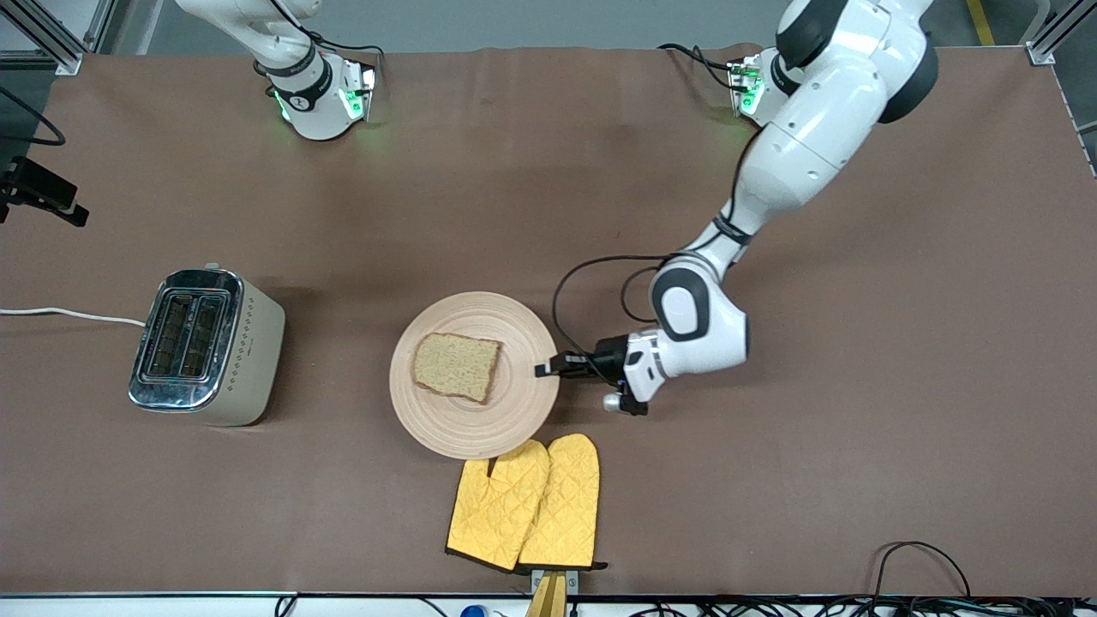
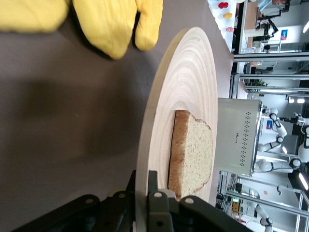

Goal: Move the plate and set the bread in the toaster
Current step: 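Slide the plate with the left gripper toward the toaster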

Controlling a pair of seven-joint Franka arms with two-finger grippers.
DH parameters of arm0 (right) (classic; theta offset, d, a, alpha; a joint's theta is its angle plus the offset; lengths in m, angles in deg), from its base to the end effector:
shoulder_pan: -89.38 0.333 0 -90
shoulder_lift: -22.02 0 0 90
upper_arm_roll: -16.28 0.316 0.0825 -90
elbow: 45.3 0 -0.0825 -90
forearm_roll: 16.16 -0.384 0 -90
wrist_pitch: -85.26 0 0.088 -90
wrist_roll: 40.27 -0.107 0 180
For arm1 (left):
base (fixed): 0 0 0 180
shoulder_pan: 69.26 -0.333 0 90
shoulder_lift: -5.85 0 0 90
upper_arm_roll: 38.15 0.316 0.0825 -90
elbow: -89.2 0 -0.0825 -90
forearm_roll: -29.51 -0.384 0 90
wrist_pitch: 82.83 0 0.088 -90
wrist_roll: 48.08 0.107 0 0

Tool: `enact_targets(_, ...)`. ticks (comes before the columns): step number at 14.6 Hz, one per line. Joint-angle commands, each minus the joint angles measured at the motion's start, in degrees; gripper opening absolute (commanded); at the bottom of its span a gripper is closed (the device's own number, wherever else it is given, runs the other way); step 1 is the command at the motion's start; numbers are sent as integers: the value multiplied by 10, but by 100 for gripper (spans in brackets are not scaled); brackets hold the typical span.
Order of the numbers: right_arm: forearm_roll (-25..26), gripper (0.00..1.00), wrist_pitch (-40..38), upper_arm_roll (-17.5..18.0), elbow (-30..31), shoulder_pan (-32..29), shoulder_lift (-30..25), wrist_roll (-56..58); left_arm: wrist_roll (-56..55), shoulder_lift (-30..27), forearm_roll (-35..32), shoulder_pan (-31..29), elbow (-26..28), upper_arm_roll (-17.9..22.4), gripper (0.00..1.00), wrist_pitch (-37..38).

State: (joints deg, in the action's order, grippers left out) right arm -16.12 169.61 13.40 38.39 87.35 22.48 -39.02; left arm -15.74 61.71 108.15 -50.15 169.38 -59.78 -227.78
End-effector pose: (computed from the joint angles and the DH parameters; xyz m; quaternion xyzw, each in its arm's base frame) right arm 0.5450 -0.0468 0.6629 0.9995 -0.0320 0.0017 0.0006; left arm 0.6040 -0.4263 0.1557 0.8497 0.0439 0.0012 0.5254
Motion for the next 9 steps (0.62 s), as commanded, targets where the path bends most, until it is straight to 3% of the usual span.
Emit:
enact_targets(1, 6, 100, -2, 2, -1, -3, 0, -3, 2, 26, 48, 30, -45, -3, 0, -17)
enact_targets(9, 6, 100, -3, 2, -1, -2, 0, -3, 21, 61, 63, 74, -64, 0, 2, -32)
